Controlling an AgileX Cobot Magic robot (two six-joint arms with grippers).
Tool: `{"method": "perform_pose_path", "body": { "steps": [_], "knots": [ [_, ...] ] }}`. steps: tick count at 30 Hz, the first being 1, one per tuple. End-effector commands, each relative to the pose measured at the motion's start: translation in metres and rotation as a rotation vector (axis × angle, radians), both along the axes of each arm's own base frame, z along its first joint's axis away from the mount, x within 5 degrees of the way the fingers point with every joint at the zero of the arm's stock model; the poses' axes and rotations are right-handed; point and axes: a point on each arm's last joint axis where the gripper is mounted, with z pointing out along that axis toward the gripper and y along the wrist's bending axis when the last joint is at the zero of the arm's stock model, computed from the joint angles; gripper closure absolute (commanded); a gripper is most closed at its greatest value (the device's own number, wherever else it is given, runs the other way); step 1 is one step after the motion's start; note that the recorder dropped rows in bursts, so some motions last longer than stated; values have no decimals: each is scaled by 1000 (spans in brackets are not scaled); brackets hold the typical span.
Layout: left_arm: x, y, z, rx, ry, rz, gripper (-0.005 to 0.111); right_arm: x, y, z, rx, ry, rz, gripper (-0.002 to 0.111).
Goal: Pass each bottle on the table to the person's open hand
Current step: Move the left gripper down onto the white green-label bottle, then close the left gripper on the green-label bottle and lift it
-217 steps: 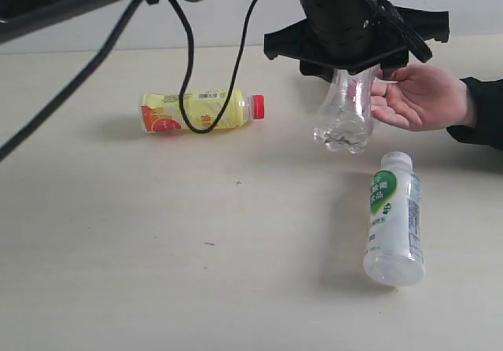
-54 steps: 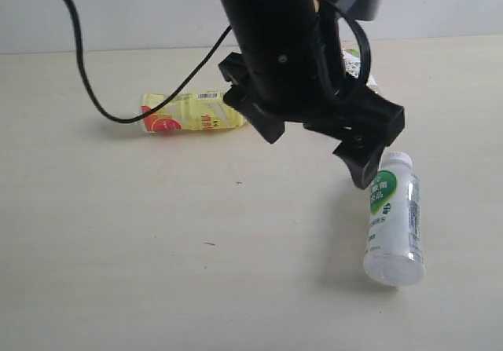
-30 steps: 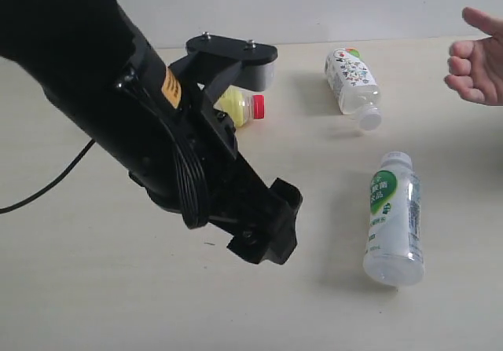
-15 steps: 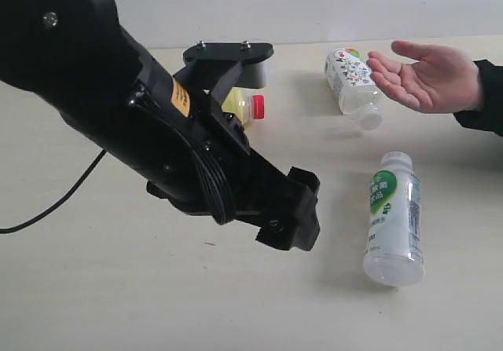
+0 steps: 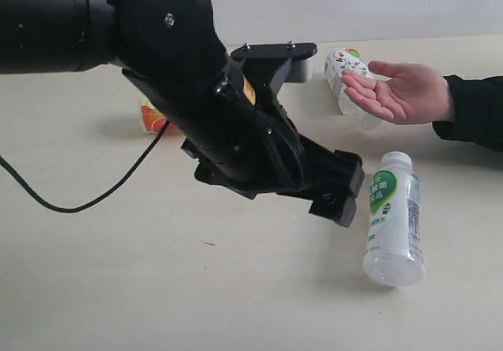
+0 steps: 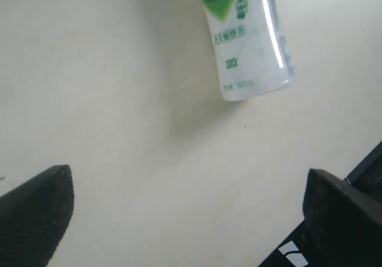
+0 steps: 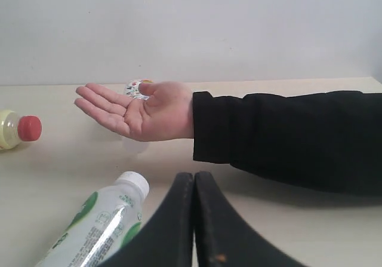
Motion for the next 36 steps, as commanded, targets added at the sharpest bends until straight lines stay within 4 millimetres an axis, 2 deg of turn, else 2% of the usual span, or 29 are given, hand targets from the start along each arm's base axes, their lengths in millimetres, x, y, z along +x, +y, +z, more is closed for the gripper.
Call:
{"method": "perform_pose_path", "body": {
  "steps": [1,6,9,12,17,27,36],
  "knots": [
    [4,-13,6,-27,-16,6,3,0,-1,-1,-5,-8,-8,108],
    [-11,-42,6,19,-84,-62,3,0,-1,-1,-5,-8,-8,108],
    [-6,-61,8,78,-95,-71,3,0,-1,-1,-5,-8,-8,108],
    [4,-85,1,153,-159,-94,3,0,-1,-1,-5,-8,-8,108],
    [11,-111,-12,140,-176,-106,3,0,-1,-1,-5,-8,-8,108],
    [24,-127,-54,193,-226,-105,3,0,-1,-1,-5,-8,-8,108],
    [29,-138,-76,136,-239,-82,3,0,-1,-1,-5,-8,-8,108]
  ]
}}
